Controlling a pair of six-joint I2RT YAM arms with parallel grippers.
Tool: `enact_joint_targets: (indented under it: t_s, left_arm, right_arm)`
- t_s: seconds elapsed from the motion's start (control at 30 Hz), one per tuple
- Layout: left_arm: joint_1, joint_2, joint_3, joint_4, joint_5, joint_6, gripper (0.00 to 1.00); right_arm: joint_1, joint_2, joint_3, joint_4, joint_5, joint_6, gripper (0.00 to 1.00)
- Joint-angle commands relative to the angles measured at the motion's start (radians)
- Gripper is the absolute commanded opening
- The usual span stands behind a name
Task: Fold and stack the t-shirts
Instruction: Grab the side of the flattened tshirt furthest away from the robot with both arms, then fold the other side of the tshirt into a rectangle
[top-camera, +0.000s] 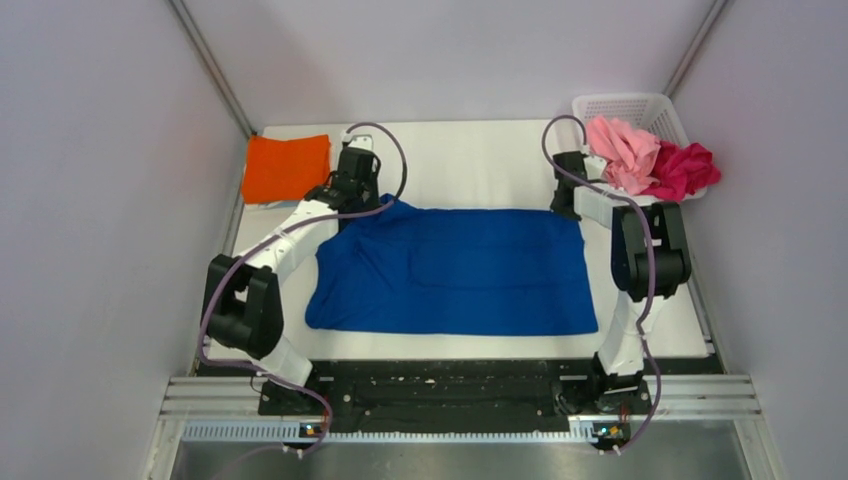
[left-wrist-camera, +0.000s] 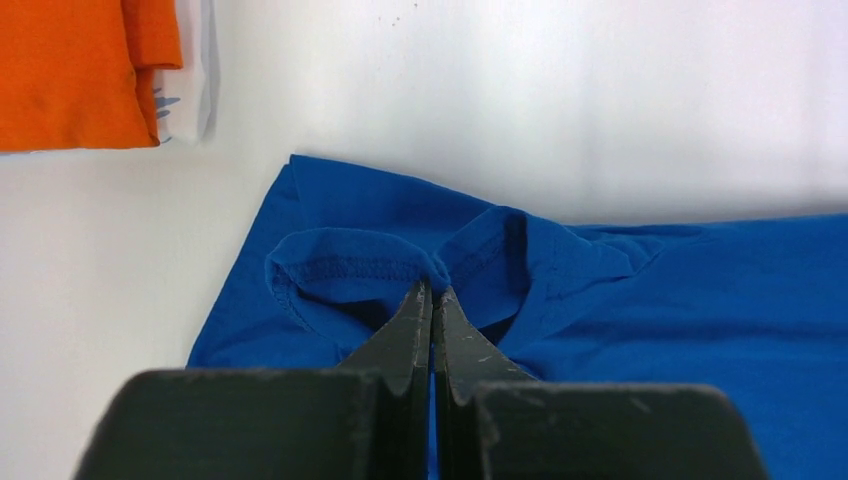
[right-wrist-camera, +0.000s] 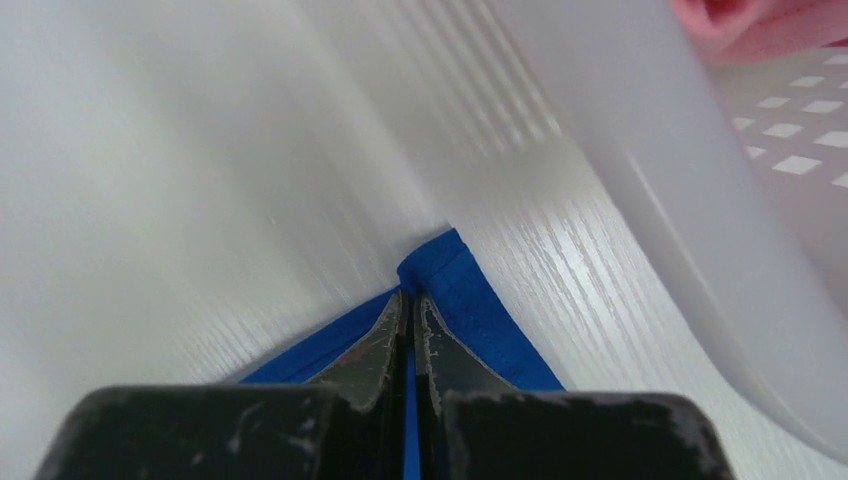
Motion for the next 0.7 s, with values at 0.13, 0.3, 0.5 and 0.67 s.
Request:
enact_joint_targets:
  t_s: [0.13,0.3,0.5,0.67]
  left_arm:
    - [-0.005,-0.125,-0.062,0.008,-0.001,-0.035,0.00]
    - [-0.022,-0.199,-0.134,-0.005,-0.004,-0.073,0.00]
    - [-0.055,-0.298,-0.224,-0.029,-0.055,-0.107,0.00]
    - [-0.065,-0.369,-0.292,-0.046,-0.085,-0.145,0.00]
  right_arm:
    - [0.000,-0.244,-0.154,0.101,-0.027,-0.059,0.00]
    - [0.012,-0.381,-0.272,0.131,-0.089,-0.081,0.00]
    - [0.040,-0.521,-0.372,0.113,-0.109,-0.073,0.00]
    - [0.063,-0.620,-0.435,0.083,-0.087,-0.061,0.00]
